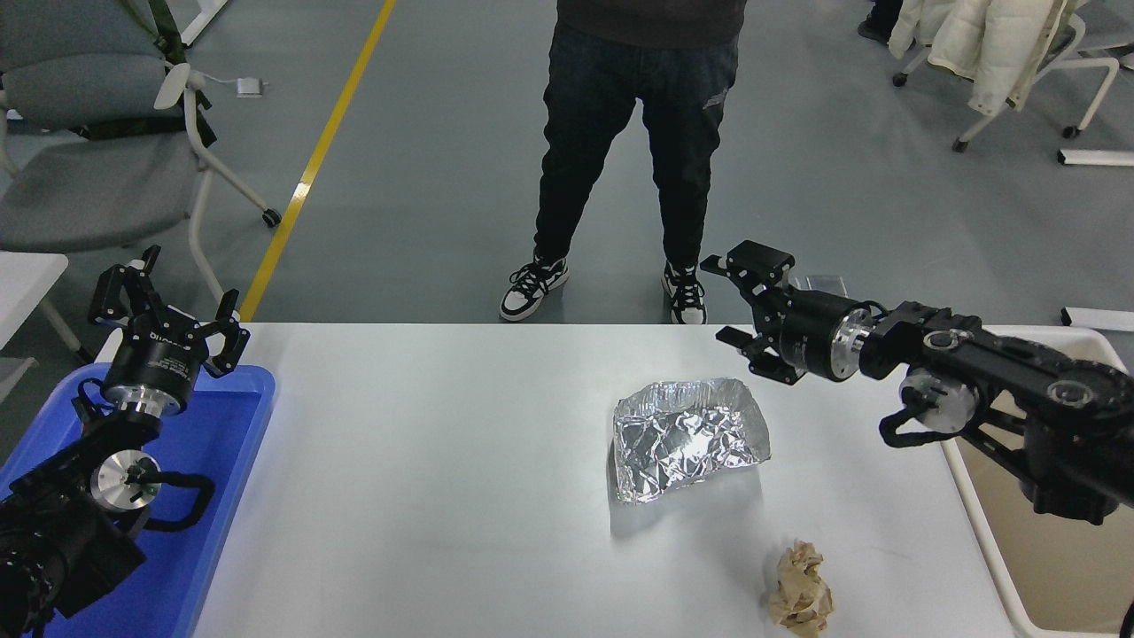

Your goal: Clean the table surface

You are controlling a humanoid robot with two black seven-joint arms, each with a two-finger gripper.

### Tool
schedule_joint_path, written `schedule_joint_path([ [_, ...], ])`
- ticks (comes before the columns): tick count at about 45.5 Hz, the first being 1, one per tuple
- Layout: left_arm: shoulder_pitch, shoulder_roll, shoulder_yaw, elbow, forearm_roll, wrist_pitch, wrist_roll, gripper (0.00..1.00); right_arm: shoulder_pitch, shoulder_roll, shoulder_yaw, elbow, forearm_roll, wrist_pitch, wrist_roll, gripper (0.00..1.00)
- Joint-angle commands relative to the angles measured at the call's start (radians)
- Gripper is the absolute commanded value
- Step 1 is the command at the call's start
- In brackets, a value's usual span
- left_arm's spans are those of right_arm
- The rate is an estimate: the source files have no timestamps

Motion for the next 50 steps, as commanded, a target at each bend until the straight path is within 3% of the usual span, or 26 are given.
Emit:
schedule_joint_path([
  [1, 0.000, 0.000, 0.000, 0.000, 0.000, -0.001, 0.000, 1.00, 0.027, 0.024, -0.080, 0.001, -0.208, 0.003, -0.074, 1.00],
  [7, 0.000, 0.000, 0.000, 0.001, 0.000, -0.001, 0.000, 1.00, 0.024, 0.015, -0.123, -0.001, -0.508, 0.009, -0.103, 1.00],
  [18, 0.000, 0.000, 0.000, 0.000, 0.000, -0.001, 0.000, 1.00, 0.019, 0.030, -0.167, -0.081, -0.726, 0.006, -0.092, 1.00],
  [32, 0.000, 0.000, 0.000, 0.000, 0.000, -0.003, 0.000, 1.00, -0.033, 0.148, -0.252, -0.225, -0.805, -0.101, -0.075, 1.00],
  [40, 0.000, 0.000, 0.000, 0.000, 0.000, -0.003, 0.000, 1.00, -0.047, 0.239, -0.344, -0.349, -0.803, -0.177, -0.005, 1.00],
  [50, 0.000, 0.000, 0.000, 0.000, 0.000, -0.004, 0.000, 1.00, -0.079, 0.248, -0.359, -0.407, -0.797, -0.207, 0.004, 1.00],
])
